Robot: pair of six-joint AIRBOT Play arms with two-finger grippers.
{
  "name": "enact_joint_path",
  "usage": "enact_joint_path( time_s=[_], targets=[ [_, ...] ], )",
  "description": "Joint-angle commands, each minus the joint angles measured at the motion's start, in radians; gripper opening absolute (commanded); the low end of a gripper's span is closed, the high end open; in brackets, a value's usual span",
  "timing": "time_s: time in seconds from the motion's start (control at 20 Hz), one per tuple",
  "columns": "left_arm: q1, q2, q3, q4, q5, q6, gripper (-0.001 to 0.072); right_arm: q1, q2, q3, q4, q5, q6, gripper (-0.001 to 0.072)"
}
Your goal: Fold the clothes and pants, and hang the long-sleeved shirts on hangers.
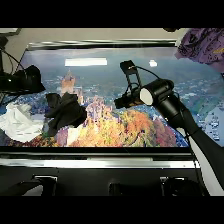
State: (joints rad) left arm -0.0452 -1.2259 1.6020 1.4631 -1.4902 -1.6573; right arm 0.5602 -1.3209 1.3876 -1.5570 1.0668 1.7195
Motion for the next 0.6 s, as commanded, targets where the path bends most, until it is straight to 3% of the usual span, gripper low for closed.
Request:
enact_joint_path(
  time_s=[0.0,0.2,0.45,0.5,0.55],
  targets=[
    [-0.005,-0.085,-0.074,-0.005,0.057,-0.019,0.072,0.001,0.001,0.001,0.0,-0.001,0.0,0.0034],
    [-0.026,-0.25,-0.209,-0.004,0.243,-0.019,0.0718,0.001,0.001,0.001,0.0,-0.005,0.0,0.0034],
    [-0.059,-0.448,-0.218,-0.018,0.26,-0.018,0.0711,0.001,0.001,0.001,0.0,-0.011,0.0,0.0034],
    [-0.066,-0.466,-0.218,-0.027,0.249,-0.018,0.0575,0.001,0.001,0.001,0.0,-0.011,0.0,0.0034],
    [-0.074,-0.473,-0.218,-0.034,0.224,-0.017,0.0032,0.001,0.001,0.001,0.001,-0.012,0.0,0.0034]
  ],
)
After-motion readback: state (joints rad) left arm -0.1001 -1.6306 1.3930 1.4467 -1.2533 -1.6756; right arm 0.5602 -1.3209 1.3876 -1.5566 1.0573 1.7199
